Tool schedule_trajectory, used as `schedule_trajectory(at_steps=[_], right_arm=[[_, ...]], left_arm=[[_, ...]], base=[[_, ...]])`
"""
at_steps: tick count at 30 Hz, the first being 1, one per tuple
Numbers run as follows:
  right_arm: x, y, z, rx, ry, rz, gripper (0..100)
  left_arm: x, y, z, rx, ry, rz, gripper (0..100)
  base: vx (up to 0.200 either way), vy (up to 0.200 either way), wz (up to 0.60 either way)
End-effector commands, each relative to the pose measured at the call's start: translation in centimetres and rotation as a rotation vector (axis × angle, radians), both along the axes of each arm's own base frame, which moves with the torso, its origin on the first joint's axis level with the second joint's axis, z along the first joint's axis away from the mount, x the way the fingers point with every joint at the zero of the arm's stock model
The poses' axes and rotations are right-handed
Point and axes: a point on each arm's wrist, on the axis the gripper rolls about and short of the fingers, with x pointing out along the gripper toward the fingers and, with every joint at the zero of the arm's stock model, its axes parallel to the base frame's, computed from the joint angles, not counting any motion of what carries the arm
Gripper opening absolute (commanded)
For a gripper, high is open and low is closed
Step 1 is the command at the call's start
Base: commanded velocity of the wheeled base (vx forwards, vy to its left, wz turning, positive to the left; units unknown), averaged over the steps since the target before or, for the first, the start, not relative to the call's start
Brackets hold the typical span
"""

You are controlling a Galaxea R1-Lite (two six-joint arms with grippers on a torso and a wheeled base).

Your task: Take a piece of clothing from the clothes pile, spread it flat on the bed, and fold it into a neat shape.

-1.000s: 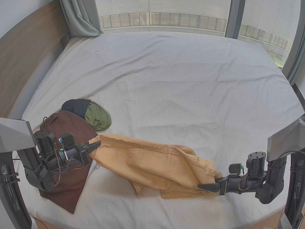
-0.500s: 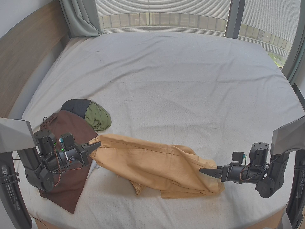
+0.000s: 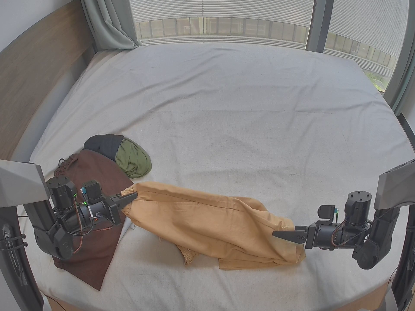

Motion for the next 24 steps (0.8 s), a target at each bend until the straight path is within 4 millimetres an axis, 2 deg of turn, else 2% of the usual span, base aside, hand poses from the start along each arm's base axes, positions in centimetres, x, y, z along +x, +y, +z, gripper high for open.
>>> schedule_trajectory(at_steps=[1, 5, 6, 12, 24], right_arm=[[-0.3, 0.0, 0.5, 0.009, -0.008, 0.015, 100], [-0.1, 0.2, 0.2, 0.007, -0.004, 0.018, 100], [0.1, 0.2, -0.5, 0.001, 0.016, 0.019, 100], [0.4, 0.4, -1.7, -0.007, 0.047, 0.019, 100], [0.9, 0.8, -1.4, 0.001, 0.022, 0.025, 100]], left_arm=[[0.0, 0.0, 0.0, 0.0, -0.001, 0.0, 0], [0.0, 0.0, 0.0, -0.001, 0.0, 0.0, 0], [0.0, 0.0, 0.0, 0.0, -0.001, 0.0, 0], [0.0, 0.0, 0.0, -0.001, 0.0, 0.0, 0], [0.0, -0.1, -0.1, -0.001, 0.003, -0.001, 0]], base=[[0.0, 0.0, 0.0], [0.0, 0.0, 0.0], [0.0, 0.0, 0.0], [0.0, 0.0, 0.0], [0.0, 0.0, 0.0]])
